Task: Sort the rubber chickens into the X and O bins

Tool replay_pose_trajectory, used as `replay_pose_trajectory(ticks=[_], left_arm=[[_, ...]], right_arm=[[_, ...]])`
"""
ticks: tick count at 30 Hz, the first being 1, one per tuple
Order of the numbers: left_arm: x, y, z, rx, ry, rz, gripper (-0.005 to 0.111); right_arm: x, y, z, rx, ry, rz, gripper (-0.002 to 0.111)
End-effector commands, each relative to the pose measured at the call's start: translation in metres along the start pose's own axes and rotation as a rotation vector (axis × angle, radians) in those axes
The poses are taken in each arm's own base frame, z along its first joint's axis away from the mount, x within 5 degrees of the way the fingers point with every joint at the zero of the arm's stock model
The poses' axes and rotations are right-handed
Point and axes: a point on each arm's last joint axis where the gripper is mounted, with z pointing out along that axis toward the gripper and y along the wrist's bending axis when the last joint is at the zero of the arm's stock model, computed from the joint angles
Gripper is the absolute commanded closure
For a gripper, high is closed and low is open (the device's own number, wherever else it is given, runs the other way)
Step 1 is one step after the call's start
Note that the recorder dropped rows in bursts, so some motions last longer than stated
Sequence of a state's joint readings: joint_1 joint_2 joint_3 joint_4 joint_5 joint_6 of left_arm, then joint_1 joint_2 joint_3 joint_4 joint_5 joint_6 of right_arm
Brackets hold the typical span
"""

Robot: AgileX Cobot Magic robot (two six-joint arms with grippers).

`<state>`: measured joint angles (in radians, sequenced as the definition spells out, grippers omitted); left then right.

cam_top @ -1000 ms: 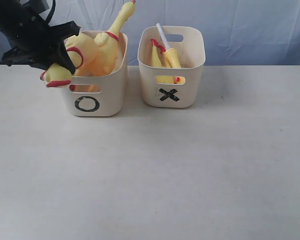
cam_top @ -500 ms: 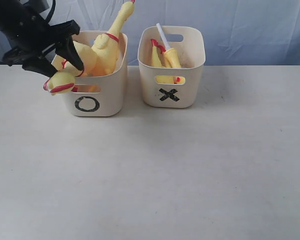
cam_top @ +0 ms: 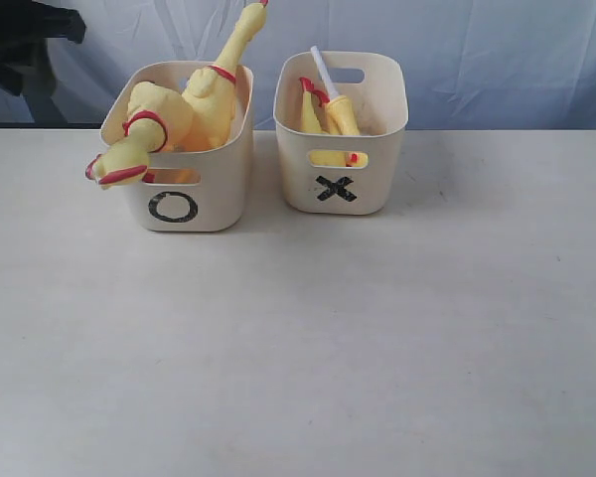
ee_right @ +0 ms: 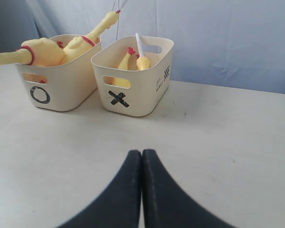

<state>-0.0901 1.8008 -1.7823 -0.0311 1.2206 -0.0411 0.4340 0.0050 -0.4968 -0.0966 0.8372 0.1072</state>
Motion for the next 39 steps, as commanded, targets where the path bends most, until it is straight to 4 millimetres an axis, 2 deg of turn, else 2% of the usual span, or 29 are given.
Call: replay_pose_trajectory(ticks=[1,5,7,10,20,29,35,39], left_arm=[[0.002,0.005,-0.028,-0.047,-0.068,0.005,0.106],[0.019,0.007,-0.053,-0.07,-0.145,-0.012,0.106],[0.029,0.009,-0.058,-0.086,-0.172,-0.025,0.106],[0.057,0.01,-0.069,-0.083,-0.221,-0.033,0.106],[0.132,0.007,-0.082,0.001,-0.376,-0.094,0.106],[0.195,0.002,-0.096,0.118,-0.634,-0.108,0.106],[0.225,0.005,-0.104,0.128,-0.81,-0.088,0.106],[0.234,0.007,-0.106,0.124,-0.976,-0.079,0.106]], right_arm=[[0.001,0.0,0.0,0.007,-0.005,-0.003,0.108],[0.001,0.0,0.0,0.007,-0.005,-0.003,0.108],[0.001,0.0,0.0,0.007,-0.005,-0.003,0.108],[0.001,0.0,0.0,0.007,-0.005,-0.003,0.108],[0.001,0.0,0.0,0.006,-0.005,-0.004,0.108],[0.001,0.0,0.0,0.006,-0.005,-0.001,0.108],[0.001,0.0,0.0,0.006,-0.005,-0.001,0.108],[0.001,0.0,0.0,0.006,-0.005,-0.001,0.108]])
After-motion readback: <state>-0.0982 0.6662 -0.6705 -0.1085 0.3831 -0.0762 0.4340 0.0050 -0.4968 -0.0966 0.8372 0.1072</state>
